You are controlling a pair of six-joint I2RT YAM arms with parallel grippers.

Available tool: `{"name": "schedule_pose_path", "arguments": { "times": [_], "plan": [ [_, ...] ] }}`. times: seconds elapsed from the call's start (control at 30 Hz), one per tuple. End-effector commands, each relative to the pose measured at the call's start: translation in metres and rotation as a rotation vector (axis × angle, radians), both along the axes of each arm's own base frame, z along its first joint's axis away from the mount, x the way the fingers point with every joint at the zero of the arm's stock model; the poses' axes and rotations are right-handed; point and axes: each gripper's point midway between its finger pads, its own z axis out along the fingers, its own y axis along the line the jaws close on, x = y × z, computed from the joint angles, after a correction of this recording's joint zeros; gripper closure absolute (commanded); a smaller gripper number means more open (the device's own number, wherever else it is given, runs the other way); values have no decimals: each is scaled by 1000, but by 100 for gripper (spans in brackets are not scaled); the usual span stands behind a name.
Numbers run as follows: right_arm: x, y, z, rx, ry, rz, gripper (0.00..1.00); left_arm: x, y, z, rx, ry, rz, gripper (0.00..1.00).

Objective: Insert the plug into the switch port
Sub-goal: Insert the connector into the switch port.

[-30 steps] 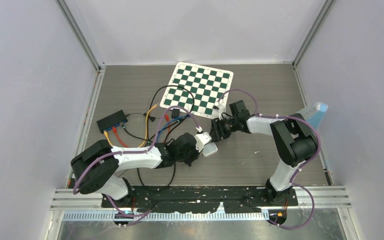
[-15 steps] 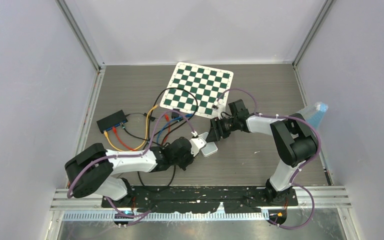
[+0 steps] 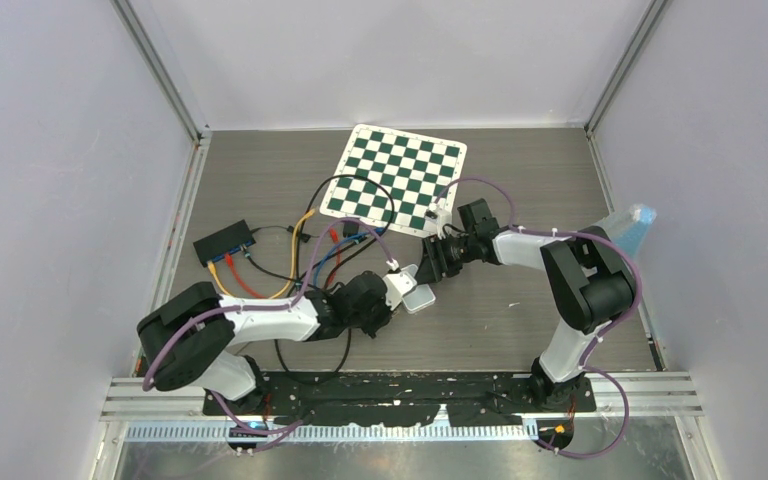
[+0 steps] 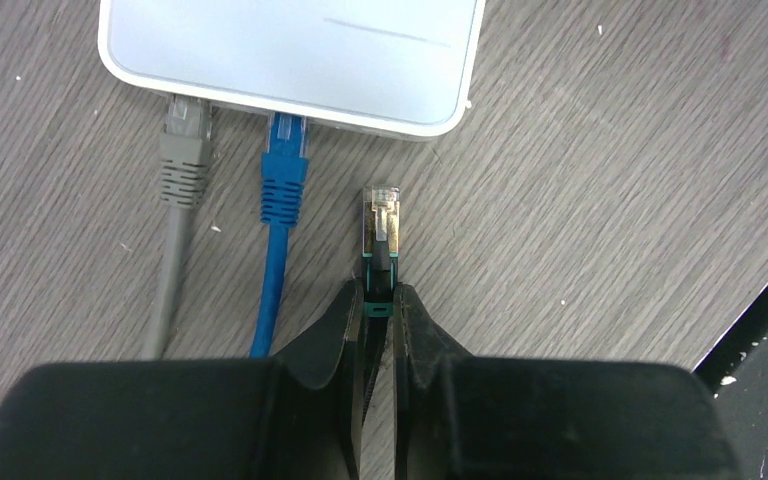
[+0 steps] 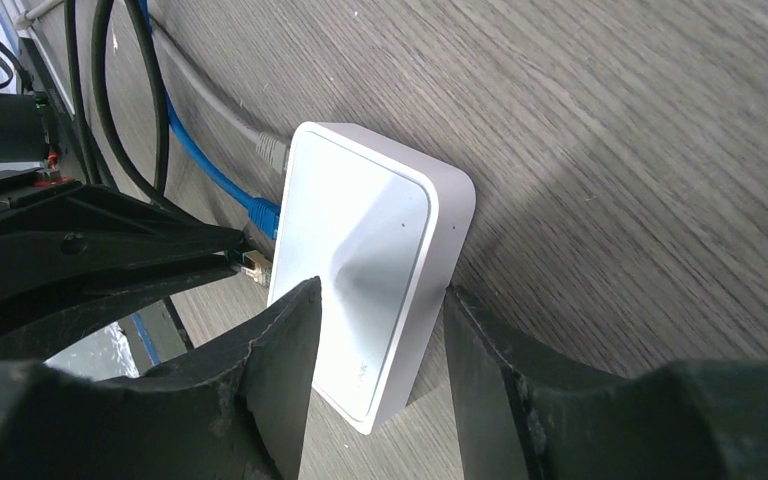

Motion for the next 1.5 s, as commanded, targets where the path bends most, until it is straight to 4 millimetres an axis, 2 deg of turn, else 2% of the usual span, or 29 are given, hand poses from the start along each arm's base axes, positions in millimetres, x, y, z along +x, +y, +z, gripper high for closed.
{"name": "schedule_pose_path", "arguments": {
  "times": [0.0,0.17,0.67,0.97,1.1,1.2,1.47],
  "plan": [
    [-5,5,-4,10,5,35,45,16,-14,10,-47,-24,12,100],
    [-12,11,-12,2,39,75,46,17,-17,11,-65,-31,0,100],
    [-16,14,-12,-8,31,94,46,18,-21,26,-123,-64,-11,100],
    [-8,7,-13,-67,-21,61,45,9,-24,32,-159,-28,-28,100],
    [-7,10,-10,-45,-7,31,45,8,-26,25,-156,-6,-26,100],
    [-10,17,-5,3,17,27,46,10,-26,18,-140,-2,-10,100],
    [-46,20,-15,86,169,-30,47,15,-33,12,-121,25,11,100]
  ]
}}
